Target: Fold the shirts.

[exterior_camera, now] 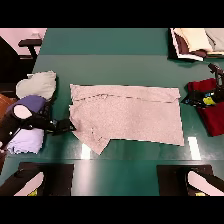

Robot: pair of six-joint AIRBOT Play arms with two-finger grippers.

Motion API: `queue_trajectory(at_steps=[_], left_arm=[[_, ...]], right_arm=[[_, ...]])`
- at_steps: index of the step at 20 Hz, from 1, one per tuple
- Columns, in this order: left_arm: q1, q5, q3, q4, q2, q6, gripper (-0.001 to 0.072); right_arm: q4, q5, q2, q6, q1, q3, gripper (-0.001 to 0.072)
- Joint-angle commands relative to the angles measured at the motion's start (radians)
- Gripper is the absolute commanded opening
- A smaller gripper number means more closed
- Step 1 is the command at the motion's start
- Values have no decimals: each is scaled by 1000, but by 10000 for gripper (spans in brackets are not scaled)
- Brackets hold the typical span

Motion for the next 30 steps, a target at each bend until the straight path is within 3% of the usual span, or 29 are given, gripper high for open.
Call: queue_trajectory(at_steps=[1, 4, 8, 9, 11, 12, 17, 19, 22, 25, 30], left_arm=[[1, 66, -86, -70, 18, 12, 539], [-8, 103, -112, -80, 18, 12, 539], [-159, 216, -114, -82, 12, 10, 538], [-175, 219, -114, -79, 12, 8, 500], [-171, 173, -105, -66, 12, 11, 137], [-171, 146, -91, -47, 12, 11, 22], [-171, -68, 60, 187, 61, -41, 19], [-171, -101, 103, 207, 95, -41, 20], [-171, -82, 126, 196, 104, -41, 20], [-171, -47, 126, 186, 104, -41, 20], [-171, -34, 126, 185, 104, -41, 20]], right_arm=[[58, -4, 7, -11, 0, -5, 375], [59, -3, 7, -11, 0, -5, 375], [58, -1, 8, -10, 0, -5, 374], [58, 3, 8, -10, 0, -5, 374], [55, 11, 8, -11, -1, -5, 374], [52, 25, 8, -11, -2, -5, 374], [-93, 149, 12, -10, -53, -54, 374], [-117, 157, 35, -10, -130, -150, 375], [-120, 156, 53, -11, -282, -327, 470], [-114, 118, 53, -30, -362, -470, 443], [-56, 32, 53, -30, -307, -545, 433]])
